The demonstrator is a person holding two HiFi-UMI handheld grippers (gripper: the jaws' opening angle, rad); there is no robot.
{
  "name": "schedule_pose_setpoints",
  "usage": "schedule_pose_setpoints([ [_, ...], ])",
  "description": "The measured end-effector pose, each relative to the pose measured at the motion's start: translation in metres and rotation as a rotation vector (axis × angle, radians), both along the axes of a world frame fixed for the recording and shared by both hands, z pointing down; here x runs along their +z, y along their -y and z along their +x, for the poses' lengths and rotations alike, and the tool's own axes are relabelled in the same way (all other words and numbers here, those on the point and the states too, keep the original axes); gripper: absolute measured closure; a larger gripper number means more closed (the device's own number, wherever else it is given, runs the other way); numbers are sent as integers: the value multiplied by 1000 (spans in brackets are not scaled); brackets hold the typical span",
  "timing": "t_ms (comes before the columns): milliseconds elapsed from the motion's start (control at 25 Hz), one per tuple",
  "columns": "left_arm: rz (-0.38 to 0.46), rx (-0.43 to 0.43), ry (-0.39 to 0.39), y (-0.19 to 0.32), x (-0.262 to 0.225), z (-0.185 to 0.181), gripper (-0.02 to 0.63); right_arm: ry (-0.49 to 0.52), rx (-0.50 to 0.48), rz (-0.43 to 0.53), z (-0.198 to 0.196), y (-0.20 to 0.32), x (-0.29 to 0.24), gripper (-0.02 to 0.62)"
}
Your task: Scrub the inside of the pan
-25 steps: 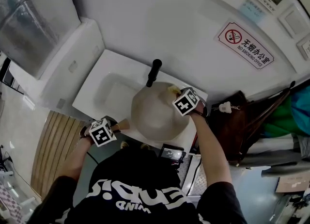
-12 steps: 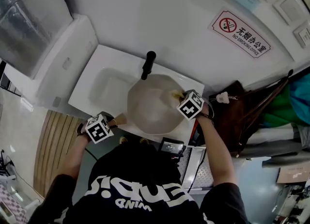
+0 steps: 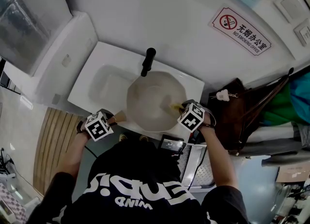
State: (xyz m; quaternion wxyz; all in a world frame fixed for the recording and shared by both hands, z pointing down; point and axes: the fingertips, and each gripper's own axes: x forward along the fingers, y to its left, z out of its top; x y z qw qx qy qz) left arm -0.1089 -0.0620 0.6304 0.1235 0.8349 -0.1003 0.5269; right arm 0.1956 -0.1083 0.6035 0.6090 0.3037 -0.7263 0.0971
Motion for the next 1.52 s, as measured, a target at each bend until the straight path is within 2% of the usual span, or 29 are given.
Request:
schedule_pose_setpoints([
  [320, -1, 0, 1, -1, 0, 1, 449, 59, -54, -99, -24, -36, 4, 519],
  [1000, -4, -6, 0, -1, 1, 1, 449, 163, -229, -298, -109, -83, 23, 520],
  [1240, -6, -8, -5, -2, 1, 2, 449, 206, -261, -340, -142, -79, 32, 520],
  [1520, -11, -15, -18, -5, 1, 4, 449, 206, -278, -362, -171, -58, 48, 519],
])
